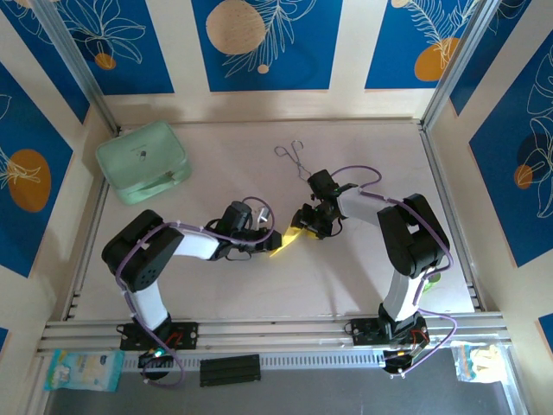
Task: Fold a paper plane with a square sheet of paper (pick it up from the middle)
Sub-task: Fifth fold the wing at the center of the table.
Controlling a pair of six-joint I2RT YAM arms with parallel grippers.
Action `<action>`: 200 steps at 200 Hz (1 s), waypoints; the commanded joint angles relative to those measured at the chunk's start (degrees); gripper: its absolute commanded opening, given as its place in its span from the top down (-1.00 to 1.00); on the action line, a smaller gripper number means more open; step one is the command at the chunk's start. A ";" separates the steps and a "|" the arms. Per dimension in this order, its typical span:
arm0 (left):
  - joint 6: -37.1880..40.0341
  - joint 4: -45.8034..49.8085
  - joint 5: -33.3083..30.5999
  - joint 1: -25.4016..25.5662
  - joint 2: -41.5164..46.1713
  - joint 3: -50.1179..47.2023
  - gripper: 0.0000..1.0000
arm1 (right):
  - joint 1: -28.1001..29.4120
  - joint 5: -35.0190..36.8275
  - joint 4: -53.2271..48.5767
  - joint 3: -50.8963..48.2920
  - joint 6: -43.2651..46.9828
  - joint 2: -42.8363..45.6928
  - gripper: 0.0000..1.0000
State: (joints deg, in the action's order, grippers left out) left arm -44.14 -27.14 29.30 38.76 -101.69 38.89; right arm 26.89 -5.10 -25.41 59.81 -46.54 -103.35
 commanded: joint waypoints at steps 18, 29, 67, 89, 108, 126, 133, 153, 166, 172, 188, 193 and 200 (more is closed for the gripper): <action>6.50 4.12 -0.60 1.18 1.52 0.96 0.29 | 0.88 2.56 0.10 -1.63 -0.28 -5.45 -0.03; 7.43 5.38 -0.89 1.39 1.63 1.34 0.28 | 0.92 2.52 0.02 -1.47 -0.29 -5.59 -0.03; 11.44 10.88 -2.93 2.53 0.76 3.33 0.26 | 0.98 2.82 -0.79 -0.84 -0.62 -6.38 -0.03; 12.12 11.57 -3.01 2.74 -0.56 3.56 0.27 | 1.03 3.03 -1.65 -0.27 -1.04 -7.01 -0.04; 12.71 12.39 -3.10 2.80 -1.34 3.81 0.27 | 1.02 3.22 -2.49 0.22 -1.39 -7.69 -0.05; 13.45 13.71 -3.47 2.81 -1.82 4.14 0.30 | 0.97 3.35 -3.24 0.56 -1.58 -8.26 -0.06; 13.65 14.07 -3.55 2.80 -1.93 4.32 0.31 | 0.97 3.44 -3.50 0.74 -1.68 -8.49 -0.07; 13.99 14.94 -3.78 2.85 -2.28 4.61 0.38 | 0.97 3.61 -4.20 1.11 -1.87 -9.04 -0.09; 13.82 15.05 -3.91 2.78 -2.37 4.79 0.42 | 0.97 3.57 -4.34 1.18 -1.88 -9.30 -0.09; 13.70 15.09 -3.90 2.79 -2.37 4.79 0.43 | 0.97 3.61 -4.38 1.18 -1.88 -9.39 -0.09; 13.10 15.41 -4.34 2.74 -2.29 4.85 0.47 | 0.96 3.61 -4.29 1.01 -1.76 -9.41 -0.09; 12.88 15.74 -4.46 2.80 -2.29 4.95 0.49 | 0.88 3.61 -4.29 1.01 -1.67 -9.41 -0.09; 12.52 16.24 -4.73 2.80 -2.34 5.15 0.51 | 0.89 3.62 -4.37 1.01 -1.49 -9.41 -0.09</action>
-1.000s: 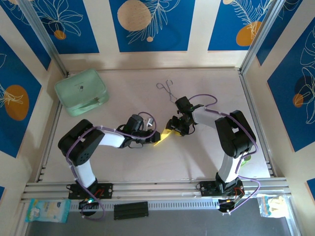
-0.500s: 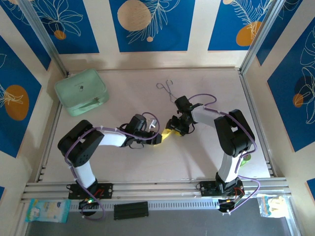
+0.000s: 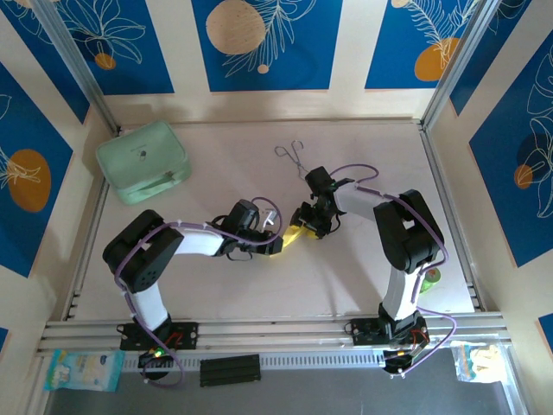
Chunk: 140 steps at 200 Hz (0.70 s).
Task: Fold a paper plane with a square sheet of paper (pick it up from the middle)
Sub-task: Fifth fold the wing at the center of the table.
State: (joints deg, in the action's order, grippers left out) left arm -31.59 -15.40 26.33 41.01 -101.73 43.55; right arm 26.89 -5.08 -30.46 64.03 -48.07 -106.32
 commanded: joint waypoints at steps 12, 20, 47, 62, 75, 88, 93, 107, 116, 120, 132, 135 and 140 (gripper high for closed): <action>-0.64 5.06 -2.12 0.54 -2.32 0.66 0.55 | 0.82 3.59 0.68 -3.37 0.17 -6.29 -0.09; -1.18 5.18 -2.18 0.46 -2.33 0.66 0.57 | 0.78 3.59 0.79 -3.47 0.38 -6.20 -0.09; -3.24 5.47 -1.91 -0.13 -2.48 0.66 0.62 | 0.62 3.28 1.50 -4.16 1.18 -5.84 -0.09; -4.44 5.38 -1.11 -0.55 -2.58 0.57 0.64 | 0.46 2.50 2.38 -4.93 1.87 -5.48 -0.09; -5.78 4.86 0.01 -1.11 -2.68 0.49 0.65 | 0.22 1.42 3.40 -5.68 2.95 -5.13 -0.09; -7.24 4.09 0.89 -1.52 -2.82 0.31 0.66 | -0.14 -0.09 5.28 -6.79 4.39 -4.27 -0.10; -7.75 3.85 1.42 -1.65 -2.90 0.31 0.66 | -0.29 -0.77 5.94 -7.24 4.89 -3.91 -0.11; -9.08 3.36 2.45 -1.77 -3.21 0.31 0.67 | -0.90 -2.67 8.00 -8.48 6.20 -2.96 -0.15; -9.48 3.36 2.83 -1.85 -3.43 0.44 0.67 | -1.22 -3.45 8.92 -9.04 6.98 -2.52 -0.17; -9.66 3.48 2.91 -1.87 -3.47 0.51 0.67 | -1.29 -3.62 9.08 -9.20 7.32 -2.39 -0.17; -9.93 3.82 3.06 -1.83 -3.64 0.66 0.68 | -1.32 -3.54 9.14 -9.44 8.36 -2.01 -0.19; -9.97 3.94 3.02 -1.82 -3.61 0.74 0.68 | -1.31 -3.30 9.06 -9.49 8.61 -1.96 -0.19; -10.06 4.19 2.99 -1.94 -3.65 0.82 0.68 | -1.32 -3.22 9.01 -9.51 8.85 -1.88 -0.19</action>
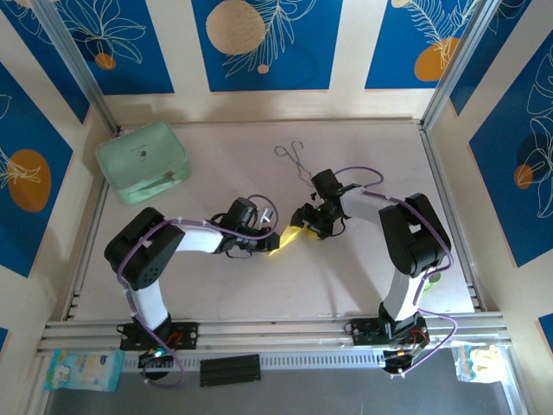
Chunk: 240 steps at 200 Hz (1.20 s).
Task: Fold a paper plane with a square sheet of paper (pick it up from the middle)
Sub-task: Fifth fold the wing at the center of the table.
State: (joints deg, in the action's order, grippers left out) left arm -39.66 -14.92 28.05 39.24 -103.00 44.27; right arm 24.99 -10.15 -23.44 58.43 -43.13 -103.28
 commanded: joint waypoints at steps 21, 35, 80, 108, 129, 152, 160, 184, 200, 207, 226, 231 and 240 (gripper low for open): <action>-2.18 4.35 1.22 -0.13 -2.57 0.37 0.68 | 0.67 2.69 1.63 -4.20 4.61 -4.82 -0.18; -2.26 4.55 1.35 -0.13 -2.64 0.42 0.68 | 0.92 3.72 1.18 -4.12 4.74 -5.07 -0.17; -2.53 4.51 1.26 -0.14 -2.26 0.55 0.66 | 2.24 7.98 -3.24 -1.22 3.03 -8.41 -0.03; -2.80 4.50 0.92 -0.19 -0.74 0.64 0.60 | 3.15 10.24 -5.30 0.24 1.82 -10.33 0.04; -2.80 4.94 0.52 -0.15 0.50 0.90 0.52 | 3.39 11.41 -6.53 1.02 1.26 -11.22 0.04; -2.58 6.51 -0.64 -0.25 2.68 1.14 0.46 | 3.45 12.08 -7.91 1.85 0.82 -12.13 0.03; -2.21 7.56 -1.47 -0.30 3.90 1.25 0.41 | 3.52 12.27 -8.18 2.10 0.69 -12.32 0.03; -0.60 11.91 -4.79 -0.31 7.59 2.28 0.27 | 3.81 12.68 -8.97 2.86 0.52 -12.94 -0.01; -0.01 13.11 -5.88 -0.35 9.45 2.58 0.22 | 3.83 12.79 -9.41 3.41 0.42 -13.41 -0.04; 0.02 12.71 -5.70 -0.31 9.93 2.51 0.22 | 3.92 12.79 -9.52 3.53 0.35 -13.56 -0.06; -1.07 9.93 -3.25 -0.06 10.02 2.49 0.25 | 4.01 12.89 -9.78 3.78 0.07 -13.78 -0.08; -1.63 8.76 -2.47 0.18 9.79 2.42 0.27 | 3.99 12.94 -9.94 3.82 -0.01 -13.91 -0.08; -2.56 6.41 -1.37 0.63 9.38 2.19 0.32 | 4.12 12.95 -10.11 3.97 -0.15 -14.11 -0.09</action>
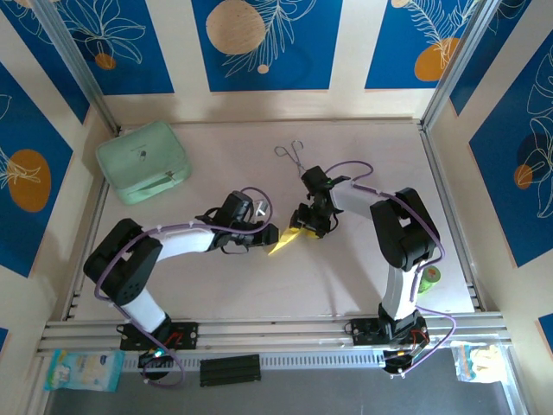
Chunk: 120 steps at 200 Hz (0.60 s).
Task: Fold a paper plane with a square sheet of paper (pick it up from the middle)
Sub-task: Fifth fold the wing at the center of the table.
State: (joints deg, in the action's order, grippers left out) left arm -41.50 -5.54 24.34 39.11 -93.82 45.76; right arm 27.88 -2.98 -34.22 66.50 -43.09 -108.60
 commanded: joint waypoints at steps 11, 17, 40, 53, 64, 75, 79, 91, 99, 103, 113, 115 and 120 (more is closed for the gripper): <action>-1.92 -5.43 3.22 1.29 -0.66 0.56 0.38 | 1.20 5.82 0.39 -3.86 -0.33 -9.08 -0.09; -2.29 -6.30 3.64 1.47 -1.16 0.64 0.41 | 1.25 5.81 0.28 -3.75 -0.39 -9.30 -0.09; -3.53 -9.18 5.17 2.26 -3.14 0.78 0.53 | 1.32 5.89 -0.31 -3.23 -0.60 -9.86 -0.08; -3.81 -9.84 5.61 2.66 -4.04 0.99 0.57 | 1.39 5.89 -0.57 -3.08 -0.68 -10.07 -0.08; -3.86 -9.84 5.63 2.94 -4.74 1.17 0.59 | 1.42 5.95 -0.68 -2.96 -0.79 -10.23 -0.08; -3.76 -9.46 5.70 3.01 -5.52 1.35 0.60 | 1.39 5.88 -0.74 -2.87 -0.81 -10.41 -0.08; -3.77 -9.28 5.55 3.05 -5.81 1.43 0.60 | 1.39 5.89 -0.88 -2.78 -0.85 -10.53 -0.08; -3.60 -9.01 5.14 3.07 -6.46 1.44 0.61 | 1.39 5.96 -0.95 -2.70 -0.94 -10.65 -0.08; -3.34 -8.83 4.82 3.03 -6.67 1.44 0.62 | 1.48 5.88 -0.94 -2.69 -0.94 -10.69 -0.08; -3.26 -8.60 4.63 3.01 -6.79 1.52 0.62 | 1.47 5.91 -0.98 -2.69 -0.94 -10.67 -0.08; -2.94 -8.03 3.91 3.05 -7.03 1.62 0.62 | 1.53 5.97 -1.03 -2.78 -0.94 -10.67 -0.08; -2.90 -7.94 3.82 3.07 -7.07 1.62 0.62 | 1.51 5.97 -1.03 -2.78 -0.90 -10.67 -0.08; -2.82 -7.83 3.47 3.01 -7.16 1.62 0.62 | 1.48 6.03 -1.07 -2.78 -0.86 -10.78 -0.08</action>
State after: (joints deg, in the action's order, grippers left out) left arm -44.73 -13.26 28.42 41.82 -99.98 45.80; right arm 28.18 -2.33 -36.73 68.60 -43.92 -110.08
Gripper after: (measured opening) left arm 0.189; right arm 0.542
